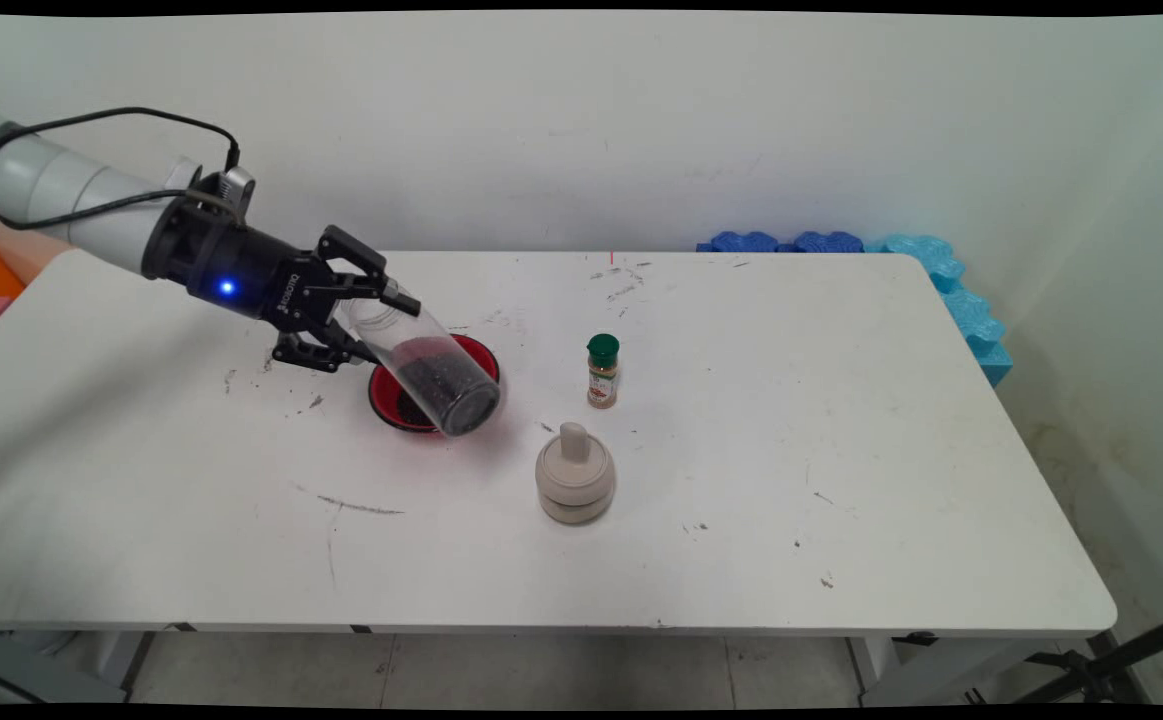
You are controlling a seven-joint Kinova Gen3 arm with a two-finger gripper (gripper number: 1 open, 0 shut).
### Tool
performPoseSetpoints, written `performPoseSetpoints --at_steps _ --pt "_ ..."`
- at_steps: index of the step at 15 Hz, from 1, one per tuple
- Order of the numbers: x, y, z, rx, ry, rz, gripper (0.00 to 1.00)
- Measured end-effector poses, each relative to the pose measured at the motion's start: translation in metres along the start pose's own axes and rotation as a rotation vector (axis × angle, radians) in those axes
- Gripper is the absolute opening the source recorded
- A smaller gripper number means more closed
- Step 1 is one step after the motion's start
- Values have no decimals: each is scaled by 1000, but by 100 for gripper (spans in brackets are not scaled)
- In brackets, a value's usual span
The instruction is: Pour the black seasoning powder in the red bowl
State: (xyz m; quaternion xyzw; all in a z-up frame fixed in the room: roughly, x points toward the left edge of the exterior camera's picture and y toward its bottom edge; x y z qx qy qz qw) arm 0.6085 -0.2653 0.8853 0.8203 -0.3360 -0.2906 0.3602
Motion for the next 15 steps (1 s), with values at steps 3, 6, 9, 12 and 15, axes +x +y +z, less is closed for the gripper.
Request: performPoseSetpoints --at_steps 3,6,9,12,15 --pt "3 -1 3 -15 -1 -80 0" --pt "5 -2 5 -29 -4 -155 0" --pt "6 -4 8 -44 -9 -225 0" --pt "7 -5 12 -58 -13 -287 0" --pt "8 -6 14 -70 -16 -332 0"
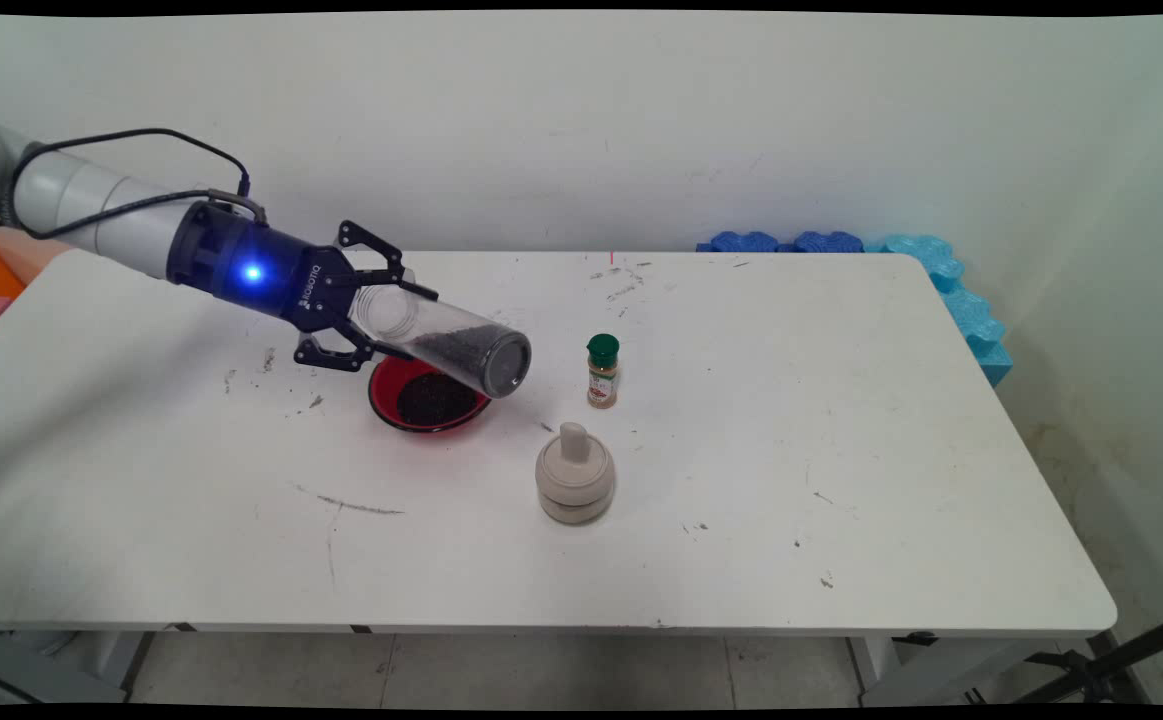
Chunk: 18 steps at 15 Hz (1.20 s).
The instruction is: Pour the black seasoning powder in the red bowl
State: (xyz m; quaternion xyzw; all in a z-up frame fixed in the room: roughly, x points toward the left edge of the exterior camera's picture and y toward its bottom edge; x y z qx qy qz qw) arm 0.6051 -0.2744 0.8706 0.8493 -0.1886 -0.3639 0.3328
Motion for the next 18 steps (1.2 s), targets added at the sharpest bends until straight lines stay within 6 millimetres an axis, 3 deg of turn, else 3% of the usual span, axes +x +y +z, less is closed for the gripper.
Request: performPoseSetpoints --at_steps 18 --pt "1 -13 8 -85 -25 -263 0"
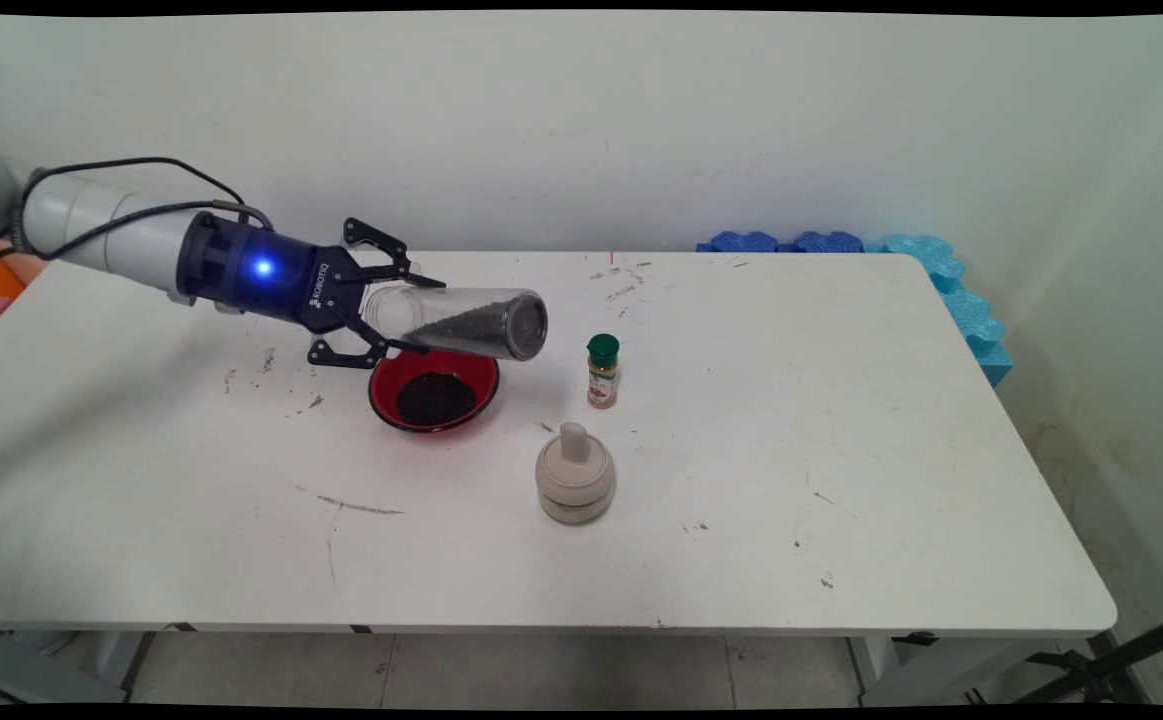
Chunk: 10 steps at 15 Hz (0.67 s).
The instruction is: Pour the black seasoning powder in the red bowl
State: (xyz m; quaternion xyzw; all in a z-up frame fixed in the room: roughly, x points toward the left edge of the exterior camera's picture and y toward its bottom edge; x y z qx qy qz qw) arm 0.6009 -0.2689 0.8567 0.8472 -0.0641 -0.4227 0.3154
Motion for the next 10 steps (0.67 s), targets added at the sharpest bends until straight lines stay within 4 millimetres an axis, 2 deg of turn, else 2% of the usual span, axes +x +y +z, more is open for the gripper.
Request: performPoseSetpoints --at_steps 10 --pt "-2 -6 2 -32 -12 -93 0"
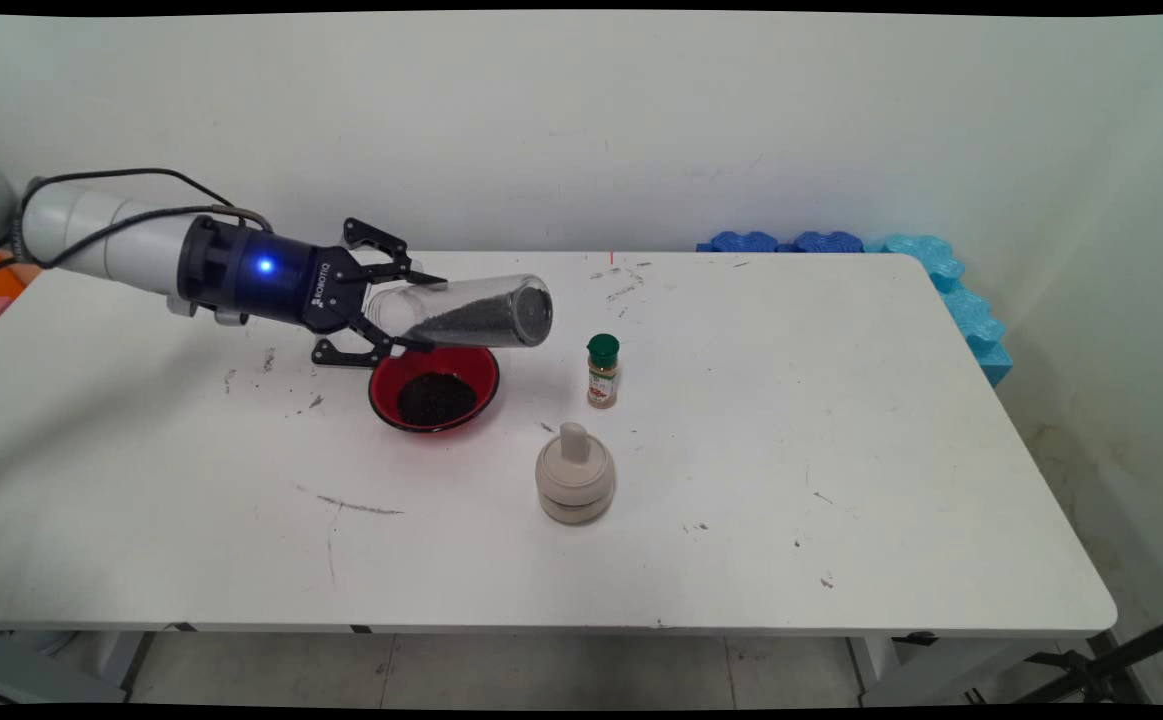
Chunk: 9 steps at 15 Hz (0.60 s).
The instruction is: Pour the black seasoning powder in the red bowl
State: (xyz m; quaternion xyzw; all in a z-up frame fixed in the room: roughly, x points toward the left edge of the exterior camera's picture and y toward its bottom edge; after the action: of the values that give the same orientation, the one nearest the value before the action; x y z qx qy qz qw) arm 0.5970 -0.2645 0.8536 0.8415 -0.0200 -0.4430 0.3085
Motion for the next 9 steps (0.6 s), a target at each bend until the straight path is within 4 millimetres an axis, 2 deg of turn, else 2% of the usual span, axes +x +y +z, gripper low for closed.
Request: performPoseSetpoints --at_steps 9 --pt "1 -1 3 -26 -3 -51 0"
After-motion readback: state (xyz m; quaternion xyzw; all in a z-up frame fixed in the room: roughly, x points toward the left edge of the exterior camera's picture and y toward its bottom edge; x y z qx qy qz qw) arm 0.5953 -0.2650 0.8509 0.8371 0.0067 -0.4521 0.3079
